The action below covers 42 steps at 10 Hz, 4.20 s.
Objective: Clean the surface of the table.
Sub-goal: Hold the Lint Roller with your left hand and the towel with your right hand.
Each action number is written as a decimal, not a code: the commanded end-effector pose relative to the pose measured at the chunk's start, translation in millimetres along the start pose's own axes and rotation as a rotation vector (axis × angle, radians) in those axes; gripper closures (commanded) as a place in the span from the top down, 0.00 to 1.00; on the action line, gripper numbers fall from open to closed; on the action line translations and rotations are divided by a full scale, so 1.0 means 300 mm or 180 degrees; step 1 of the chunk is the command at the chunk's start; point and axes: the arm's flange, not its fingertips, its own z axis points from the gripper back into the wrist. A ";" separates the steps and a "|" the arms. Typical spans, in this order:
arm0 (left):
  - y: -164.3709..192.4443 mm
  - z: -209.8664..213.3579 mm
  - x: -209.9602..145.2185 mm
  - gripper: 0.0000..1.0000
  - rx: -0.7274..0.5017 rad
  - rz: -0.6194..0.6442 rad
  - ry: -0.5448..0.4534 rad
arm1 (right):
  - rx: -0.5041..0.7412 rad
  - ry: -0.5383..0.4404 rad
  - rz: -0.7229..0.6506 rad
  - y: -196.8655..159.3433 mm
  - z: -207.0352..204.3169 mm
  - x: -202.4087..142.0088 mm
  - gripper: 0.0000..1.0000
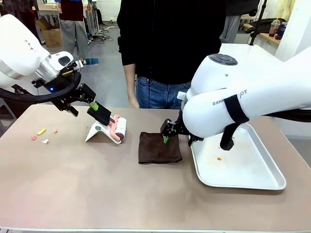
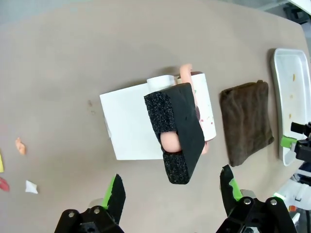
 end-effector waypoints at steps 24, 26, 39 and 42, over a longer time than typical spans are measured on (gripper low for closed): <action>0.078 -0.098 0.055 1.00 -0.0848 0.0815 0.0045 | -0.0882 0.0670 -0.0286 0.085 -0.264 0.189 1.00; 0.082 -0.102 0.061 1.00 -0.0876 0.0818 0.0061 | -0.0833 0.0678 -0.0299 0.086 -0.274 0.185 1.00; 0.086 -0.102 0.068 0.00 -0.0831 0.0859 0.0015 | -0.0393 0.0797 -0.0237 0.089 -0.295 0.175 0.00; 0.082 -0.096 0.066 0.00 -0.0826 0.0852 -0.0004 | -0.0354 0.0814 -0.0226 0.090 -0.297 0.174 0.00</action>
